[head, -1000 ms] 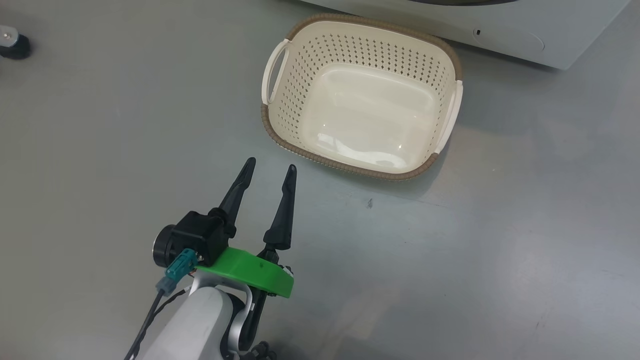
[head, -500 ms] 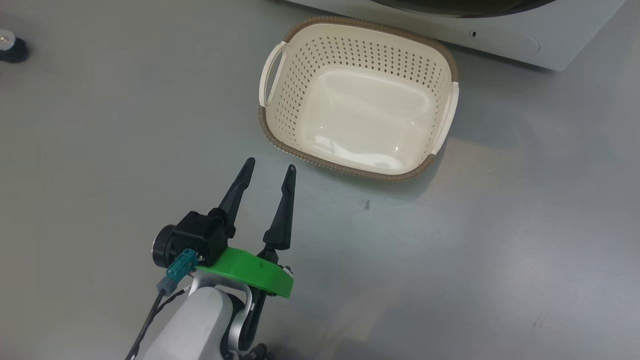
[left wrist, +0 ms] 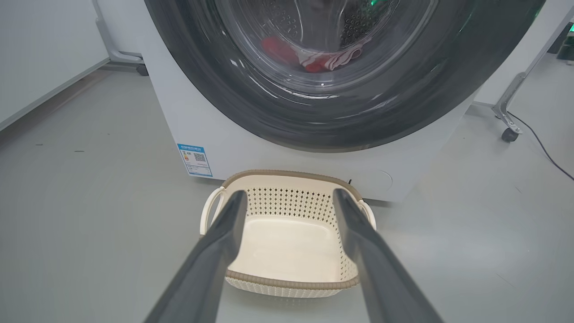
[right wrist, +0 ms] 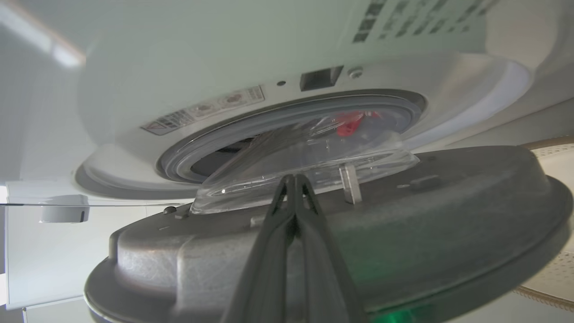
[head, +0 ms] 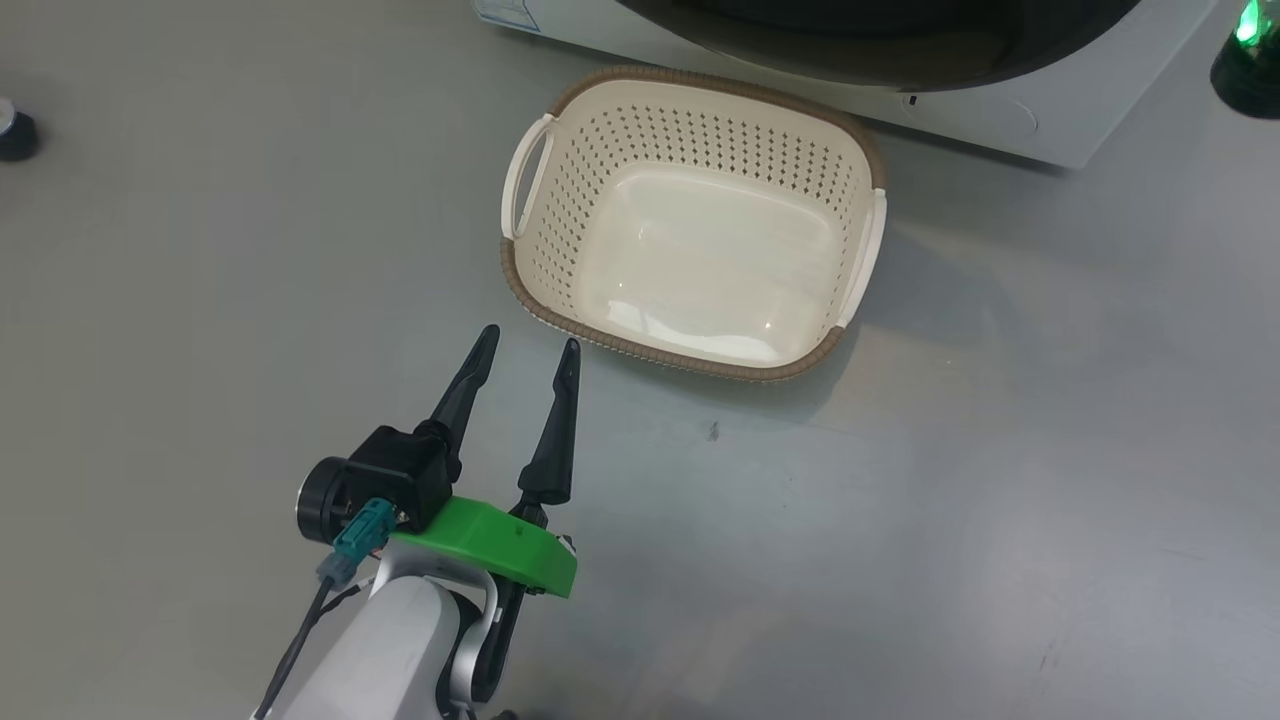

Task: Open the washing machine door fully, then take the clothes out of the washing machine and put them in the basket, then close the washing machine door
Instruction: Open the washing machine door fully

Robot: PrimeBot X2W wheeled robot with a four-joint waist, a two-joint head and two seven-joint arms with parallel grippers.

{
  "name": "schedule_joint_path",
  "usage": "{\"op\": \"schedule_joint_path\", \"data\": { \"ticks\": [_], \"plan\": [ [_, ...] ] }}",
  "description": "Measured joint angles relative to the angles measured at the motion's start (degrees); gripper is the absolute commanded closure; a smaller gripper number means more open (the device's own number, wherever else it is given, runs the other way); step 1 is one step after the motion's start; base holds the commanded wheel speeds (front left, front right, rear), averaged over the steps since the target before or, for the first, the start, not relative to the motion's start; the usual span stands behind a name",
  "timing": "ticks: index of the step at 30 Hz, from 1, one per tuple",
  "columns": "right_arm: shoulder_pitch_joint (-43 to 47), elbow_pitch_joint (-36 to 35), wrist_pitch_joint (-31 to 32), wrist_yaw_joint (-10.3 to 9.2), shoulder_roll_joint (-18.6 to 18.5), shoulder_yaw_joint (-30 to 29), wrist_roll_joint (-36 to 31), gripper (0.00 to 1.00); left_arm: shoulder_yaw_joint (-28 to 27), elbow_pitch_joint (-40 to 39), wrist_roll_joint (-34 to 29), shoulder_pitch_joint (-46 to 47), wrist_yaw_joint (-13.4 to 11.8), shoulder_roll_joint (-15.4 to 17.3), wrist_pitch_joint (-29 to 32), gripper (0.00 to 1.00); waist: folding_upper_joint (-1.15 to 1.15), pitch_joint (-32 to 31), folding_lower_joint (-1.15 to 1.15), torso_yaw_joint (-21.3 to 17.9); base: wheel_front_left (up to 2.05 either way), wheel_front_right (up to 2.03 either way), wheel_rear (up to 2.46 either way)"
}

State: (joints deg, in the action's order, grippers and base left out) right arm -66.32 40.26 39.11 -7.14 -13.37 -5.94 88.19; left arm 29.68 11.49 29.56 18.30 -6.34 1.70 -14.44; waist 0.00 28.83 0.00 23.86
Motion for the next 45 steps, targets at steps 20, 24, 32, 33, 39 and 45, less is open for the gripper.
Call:
{"op": "schedule_joint_path", "data": {
  "ticks": [20,24,32,33,39,45],
  "plan": [
    [3.5,1.0,1.5,-0.03,0.7,0.0,0.5,1.0,0.0,0.9,0.0,-0.1,0.0,0.0,0.0,0.0,0.0,-3.4,0.0,-1.5,0.0,0.0,0.0],
    [3.6,1.0,1.6,-0.03,0.7,0.1,0.5,1.0,-0.2,0.9,-0.1,-0.1,0.0,0.0,0.0,0.0,0.0,-3.5,0.0,-1.5,0.0,0.0,0.0],
    [4.8,0.9,2.7,-0.02,0.8,0.5,0.5,1.0,-0.2,1.0,-0.4,-0.1,-0.2,0.0,0.0,0.0,0.0,-3.7,0.0,-1.5,0.0,0.0,0.0],
    [5.0,0.9,2.7,0.0,0.8,0.5,0.5,1.0,-0.2,1.1,-0.4,-0.2,-0.2,0.0,0.0,0.0,0.0,-3.8,0.0,-1.5,0.0,0.0,0.0],
    [5.6,0.8,2.7,0.09,0.8,0.7,0.4,1.0,-0.2,1.1,-0.6,-0.2,-0.2,0.0,0.0,0.0,0.0,-4.3,0.0,-1.6,0.0,0.0,0.0],
    [6.1,-0.5,-0.9,4.21,0.2,1.2,-2.4,1.0,-0.4,1.4,-0.9,-0.2,-0.2,0.0,0.0,0.0,0.0,-5.0,0.0,-1.9,0.0,0.0,0.0]
  ]
}}
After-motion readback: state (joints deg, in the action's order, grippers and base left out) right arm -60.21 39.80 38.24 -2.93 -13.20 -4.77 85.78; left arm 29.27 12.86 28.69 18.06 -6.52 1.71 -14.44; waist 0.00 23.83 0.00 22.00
